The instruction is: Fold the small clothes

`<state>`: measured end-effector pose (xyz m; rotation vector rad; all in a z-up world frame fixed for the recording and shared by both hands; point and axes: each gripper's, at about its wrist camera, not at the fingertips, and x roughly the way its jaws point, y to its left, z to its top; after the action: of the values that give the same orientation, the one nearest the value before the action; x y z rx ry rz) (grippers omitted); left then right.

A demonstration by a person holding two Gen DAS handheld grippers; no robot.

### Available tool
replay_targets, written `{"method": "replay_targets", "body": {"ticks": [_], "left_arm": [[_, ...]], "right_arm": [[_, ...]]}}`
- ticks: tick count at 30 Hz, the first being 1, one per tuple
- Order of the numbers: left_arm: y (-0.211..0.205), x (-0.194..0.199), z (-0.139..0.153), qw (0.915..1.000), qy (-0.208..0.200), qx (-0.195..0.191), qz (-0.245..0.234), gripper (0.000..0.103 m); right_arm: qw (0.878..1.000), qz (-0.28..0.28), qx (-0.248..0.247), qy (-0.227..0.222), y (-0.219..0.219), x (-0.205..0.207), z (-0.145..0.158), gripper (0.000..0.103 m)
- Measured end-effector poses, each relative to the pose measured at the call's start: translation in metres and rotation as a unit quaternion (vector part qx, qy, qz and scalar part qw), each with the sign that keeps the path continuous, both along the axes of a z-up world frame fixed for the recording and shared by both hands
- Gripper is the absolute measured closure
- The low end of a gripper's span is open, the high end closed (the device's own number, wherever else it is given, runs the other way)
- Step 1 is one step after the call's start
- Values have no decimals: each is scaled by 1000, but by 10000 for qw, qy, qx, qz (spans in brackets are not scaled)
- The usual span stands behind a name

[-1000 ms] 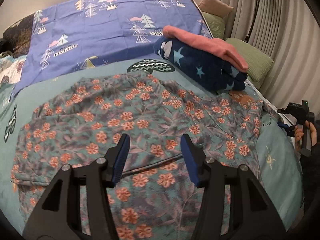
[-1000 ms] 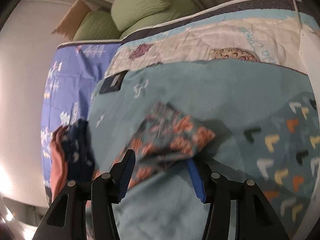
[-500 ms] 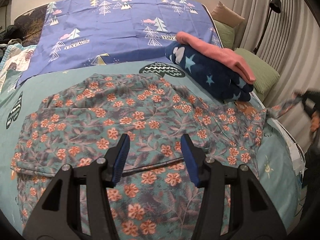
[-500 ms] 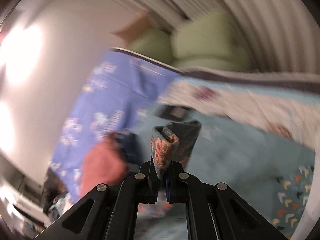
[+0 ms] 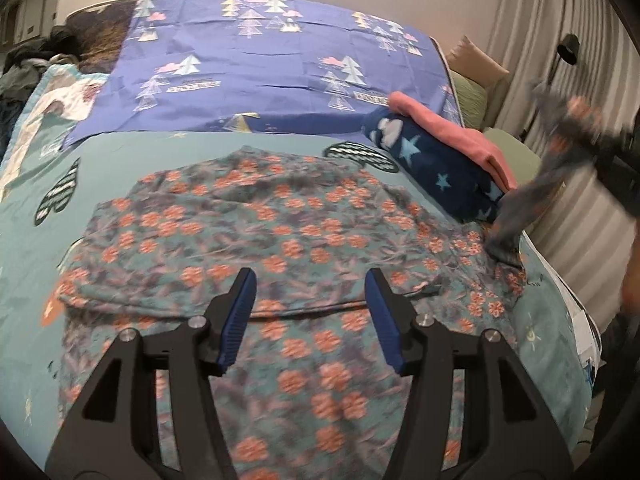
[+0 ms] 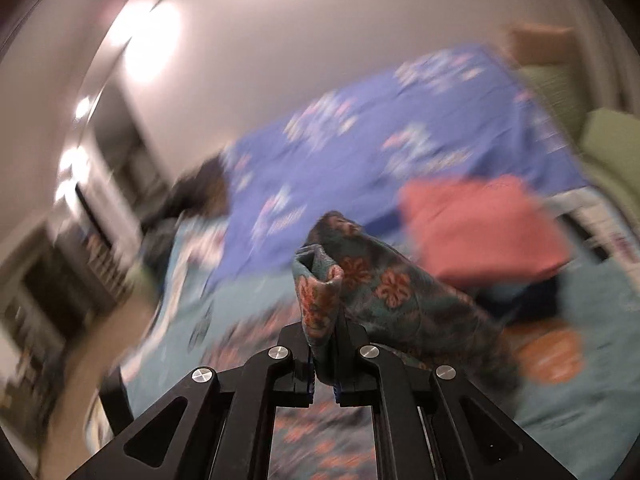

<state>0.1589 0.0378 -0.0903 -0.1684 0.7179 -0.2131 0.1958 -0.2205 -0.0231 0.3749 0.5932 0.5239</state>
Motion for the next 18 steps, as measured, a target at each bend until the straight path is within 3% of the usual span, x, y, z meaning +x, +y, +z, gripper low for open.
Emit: {"method": "replay_targets", "body": {"ticks": [1,3,5,7,12,15,18], "left_arm": [[8,-3,-1,10000,4,-27,76,44],[21,-6,-2,9998,20,-73,206,44],[32,-9,-6,9995,55,-119,292,43],[41,-12,-10,9993,108,-124,331,43],[41,-14,-19,9992,235,-316,58,42],[25,-15,-24,9984,290,-365,-311,40],[1,-11,-32,9949,507,-402,-774,38]], "right_arm": [[9994,305,-64,152,17,2,-12,93],[9934,1006,-187,523,46,0,-37,76],[9830,1617,-212,842,62,-8,-57,75],[9803,1710,-161,978,54,-13,-67,75],[9908,691,198,1145,-20,-8,-73,61],[9929,-172,-353,1124,-48,-9,-71,60],[9865,-742,-753,1254,-70,-4,-78,60]]}}
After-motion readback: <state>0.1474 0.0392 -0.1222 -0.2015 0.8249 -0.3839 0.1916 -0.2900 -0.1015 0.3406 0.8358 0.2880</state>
